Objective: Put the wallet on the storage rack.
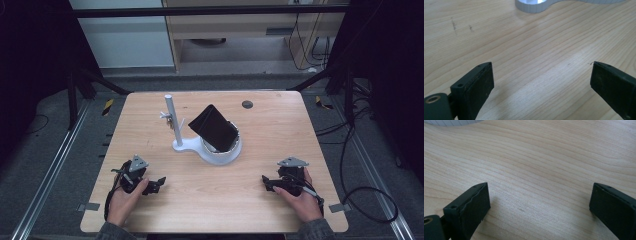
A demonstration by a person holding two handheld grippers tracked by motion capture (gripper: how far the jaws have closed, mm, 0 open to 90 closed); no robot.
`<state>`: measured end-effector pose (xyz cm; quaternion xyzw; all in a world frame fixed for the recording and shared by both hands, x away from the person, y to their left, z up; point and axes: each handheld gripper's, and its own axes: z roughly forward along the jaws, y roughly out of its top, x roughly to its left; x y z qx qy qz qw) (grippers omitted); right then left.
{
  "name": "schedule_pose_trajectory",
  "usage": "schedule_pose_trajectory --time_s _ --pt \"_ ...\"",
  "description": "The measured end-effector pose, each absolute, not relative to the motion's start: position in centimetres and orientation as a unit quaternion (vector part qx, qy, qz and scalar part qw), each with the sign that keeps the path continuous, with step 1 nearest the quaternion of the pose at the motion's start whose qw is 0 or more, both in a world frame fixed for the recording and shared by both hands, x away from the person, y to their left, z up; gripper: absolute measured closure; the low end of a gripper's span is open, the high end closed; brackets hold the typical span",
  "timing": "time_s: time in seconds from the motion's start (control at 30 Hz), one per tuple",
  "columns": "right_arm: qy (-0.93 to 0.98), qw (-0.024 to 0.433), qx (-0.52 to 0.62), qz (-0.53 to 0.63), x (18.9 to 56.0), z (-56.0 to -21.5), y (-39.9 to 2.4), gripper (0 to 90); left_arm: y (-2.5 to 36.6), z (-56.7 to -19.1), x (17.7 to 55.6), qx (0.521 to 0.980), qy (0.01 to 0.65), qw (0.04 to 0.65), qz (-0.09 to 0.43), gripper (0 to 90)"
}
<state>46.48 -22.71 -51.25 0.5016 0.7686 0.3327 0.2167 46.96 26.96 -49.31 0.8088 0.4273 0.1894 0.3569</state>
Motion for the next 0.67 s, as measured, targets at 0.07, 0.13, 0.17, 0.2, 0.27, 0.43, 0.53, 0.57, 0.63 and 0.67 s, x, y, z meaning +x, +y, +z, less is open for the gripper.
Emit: schedule_pose_trajectory --time_s 0.07,0.13,0.17,0.2,0.27,0.43,0.53,0.57,0.63,0.67 --pt "0.769 0.217 0.501 0.333 46.5 -51.3 -22.7 3.3 27.3 -49.6 47.2 0.807 0.434 0.354 0.188 4.8" --pt "0.769 0.217 0.502 0.333 46.5 -51.3 -22.7 3.4 27.6 -49.9 47.5 0.808 0.44 0.344 0.186 4.6" --pt "0.769 0.217 0.502 0.333 46.5 -51.3 -22.7 3.3 27.7 -50.1 47.6 0.807 0.445 0.341 0.185 4.6" --pt "0.769 0.217 0.502 0.333 46.5 -51.3 -22.7 3.3 27.8 -50.2 47.8 0.805 0.451 0.338 0.185 4.7" --pt "0.768 0.217 0.502 0.333 46.5 -51.3 -22.7 3.3 27.9 -50.4 48.0 0.803 0.459 0.331 0.185 4.8" --pt "0.769 0.218 0.502 0.331 46.5 -51.3 -22.7 3.2 28.1 -50.8 48.2 0.803 0.452 0.333 0.199 1.5" --pt "0.769 0.218 0.501 0.332 46.4 -51.3 -22.6 3.1 28.2 -50.8 48.3 0.804 0.452 0.332 0.2 0.8" --pt "0.769 0.218 0.501 0.332 46.4 -51.3 -22.6 3.1 28.1 -50.8 48.3 0.803 0.454 0.33 0.201 0.3" --pt "0.769 0.217 0.501 0.333 46.4 -51.3 -22.6 3.0 28.1 -50.8 48.3 0.803 0.454 0.33 0.201 0.0" --pt "0.769 0.217 0.501 0.333 46.4 -51.3 -22.6 2.9 28.1 -50.8 48.3 0.803 0.454 0.33 0.201 0.0"
